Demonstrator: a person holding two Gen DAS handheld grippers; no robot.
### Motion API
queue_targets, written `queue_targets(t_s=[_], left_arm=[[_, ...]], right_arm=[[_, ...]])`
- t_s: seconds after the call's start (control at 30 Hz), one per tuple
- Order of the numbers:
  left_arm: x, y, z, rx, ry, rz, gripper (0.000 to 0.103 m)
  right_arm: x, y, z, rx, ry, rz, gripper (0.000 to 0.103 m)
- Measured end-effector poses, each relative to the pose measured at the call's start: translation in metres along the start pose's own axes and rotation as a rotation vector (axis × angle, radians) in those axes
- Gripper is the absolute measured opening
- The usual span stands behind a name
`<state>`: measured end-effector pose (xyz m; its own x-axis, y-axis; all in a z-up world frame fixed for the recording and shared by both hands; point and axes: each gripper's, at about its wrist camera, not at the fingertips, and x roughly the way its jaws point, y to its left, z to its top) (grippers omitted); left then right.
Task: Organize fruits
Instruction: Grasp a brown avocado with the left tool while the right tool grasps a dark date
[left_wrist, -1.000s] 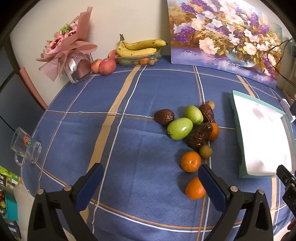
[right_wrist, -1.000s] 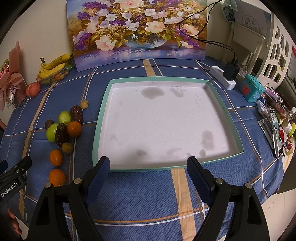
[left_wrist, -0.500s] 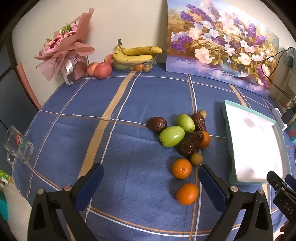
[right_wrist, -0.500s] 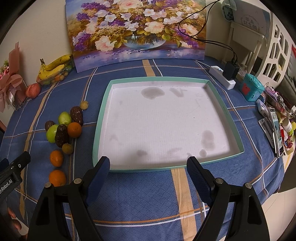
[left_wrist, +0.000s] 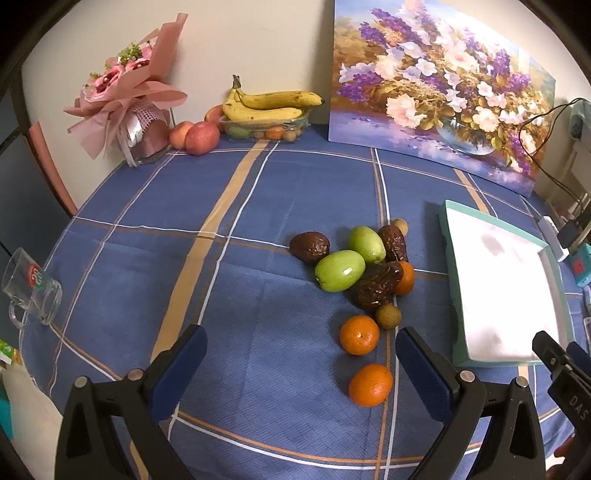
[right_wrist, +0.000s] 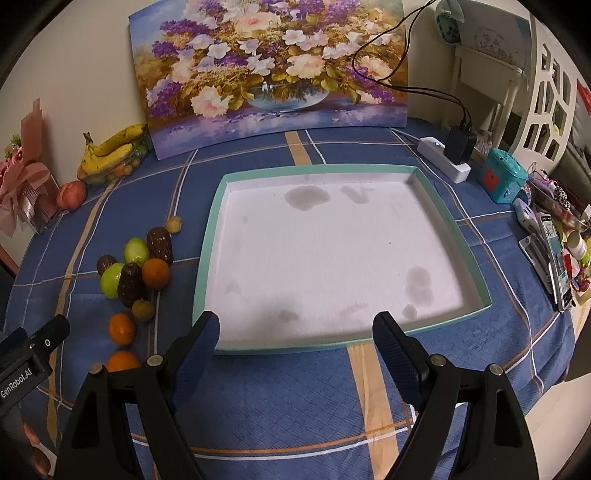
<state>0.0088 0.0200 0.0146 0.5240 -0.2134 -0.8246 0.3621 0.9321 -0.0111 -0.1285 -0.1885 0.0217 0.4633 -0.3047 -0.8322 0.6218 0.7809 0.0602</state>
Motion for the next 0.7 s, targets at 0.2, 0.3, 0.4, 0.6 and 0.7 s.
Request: queue_targets(t_s=[0.2, 0.3, 0.4, 0.6, 0.7], left_arm=[[-0.002, 0.005, 0.006, -0.020, -0.016, 0.008, 0.103], [0.000, 0.014, 0.015, -0.061, -0.013, 0.015, 0.103], [0.003, 0.022, 0.023, -0.099, -0.009, 0.017, 0.101], [0.016, 0.035, 0.040, -0.162, 0.031, -0.002, 0.095], [0.023, 0.038, 0.048, -0.180, 0.044, -0.007, 0.095]], right_arm=[[0.001, 0.002, 0.001, -0.012, 0.017, 0.015, 0.086], [0.003, 0.004, 0.005, -0.014, 0.028, 0.037, 0.086], [0.002, 0.006, 0.012, 0.012, 0.015, 0.109, 0.086], [-0.004, 0.021, 0.034, 0.030, -0.035, 0.217, 0.086], [0.000, 0.028, 0.042, 0.048, -0.021, 0.286, 0.083]])
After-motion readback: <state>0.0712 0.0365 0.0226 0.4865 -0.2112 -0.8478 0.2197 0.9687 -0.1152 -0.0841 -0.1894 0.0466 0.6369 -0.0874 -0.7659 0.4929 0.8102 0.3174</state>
